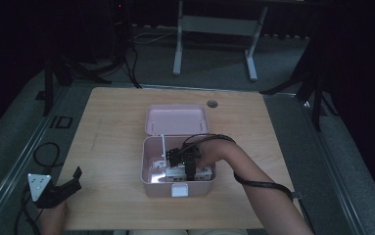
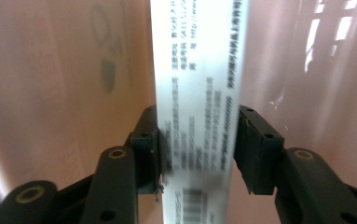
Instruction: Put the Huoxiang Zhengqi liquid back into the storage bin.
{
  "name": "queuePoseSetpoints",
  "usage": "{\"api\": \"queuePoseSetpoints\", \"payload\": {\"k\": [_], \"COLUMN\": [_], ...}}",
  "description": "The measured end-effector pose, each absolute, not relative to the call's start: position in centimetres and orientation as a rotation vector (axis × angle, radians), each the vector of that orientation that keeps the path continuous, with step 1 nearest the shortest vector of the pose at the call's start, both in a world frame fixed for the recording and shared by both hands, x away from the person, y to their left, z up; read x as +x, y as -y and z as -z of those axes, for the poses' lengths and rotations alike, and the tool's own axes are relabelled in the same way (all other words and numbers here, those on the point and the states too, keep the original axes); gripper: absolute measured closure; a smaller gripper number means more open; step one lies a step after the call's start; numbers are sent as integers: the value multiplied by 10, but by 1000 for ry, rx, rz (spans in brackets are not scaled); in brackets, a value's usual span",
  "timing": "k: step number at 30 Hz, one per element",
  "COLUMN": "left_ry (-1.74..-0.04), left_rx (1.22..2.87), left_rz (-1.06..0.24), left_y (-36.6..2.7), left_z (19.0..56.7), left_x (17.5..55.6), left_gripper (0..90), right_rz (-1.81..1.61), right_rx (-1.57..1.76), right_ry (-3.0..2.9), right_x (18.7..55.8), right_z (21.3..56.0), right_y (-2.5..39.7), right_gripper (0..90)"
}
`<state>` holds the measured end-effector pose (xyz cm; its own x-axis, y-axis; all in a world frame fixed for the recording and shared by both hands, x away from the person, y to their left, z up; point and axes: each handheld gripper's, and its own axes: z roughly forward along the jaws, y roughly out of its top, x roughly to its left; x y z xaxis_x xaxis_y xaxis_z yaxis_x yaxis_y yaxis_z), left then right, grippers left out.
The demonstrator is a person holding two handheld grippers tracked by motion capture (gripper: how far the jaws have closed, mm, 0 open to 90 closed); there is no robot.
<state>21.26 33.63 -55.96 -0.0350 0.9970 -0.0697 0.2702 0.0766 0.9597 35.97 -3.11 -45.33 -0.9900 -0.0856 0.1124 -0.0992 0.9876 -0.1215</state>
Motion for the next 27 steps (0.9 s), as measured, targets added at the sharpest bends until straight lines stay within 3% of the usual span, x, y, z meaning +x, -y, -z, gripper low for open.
{"api": "queuePoseSetpoints", "payload": {"k": [15,27], "left_ry": [-1463,-1465], "left_rx": [1344,1342], "left_rz": [-1033,-1033], "left_y": [-336,-336], "left_z": [560,560], "left_x": [213,213], "left_gripper": [16,16], "right_rz": [-113,31], "right_rx": [106,-12], "right_ry": [3068,3116], "right_x": [360,364], "right_z": [394,368], "right_y": [52,86], "right_gripper": [517,428]}}
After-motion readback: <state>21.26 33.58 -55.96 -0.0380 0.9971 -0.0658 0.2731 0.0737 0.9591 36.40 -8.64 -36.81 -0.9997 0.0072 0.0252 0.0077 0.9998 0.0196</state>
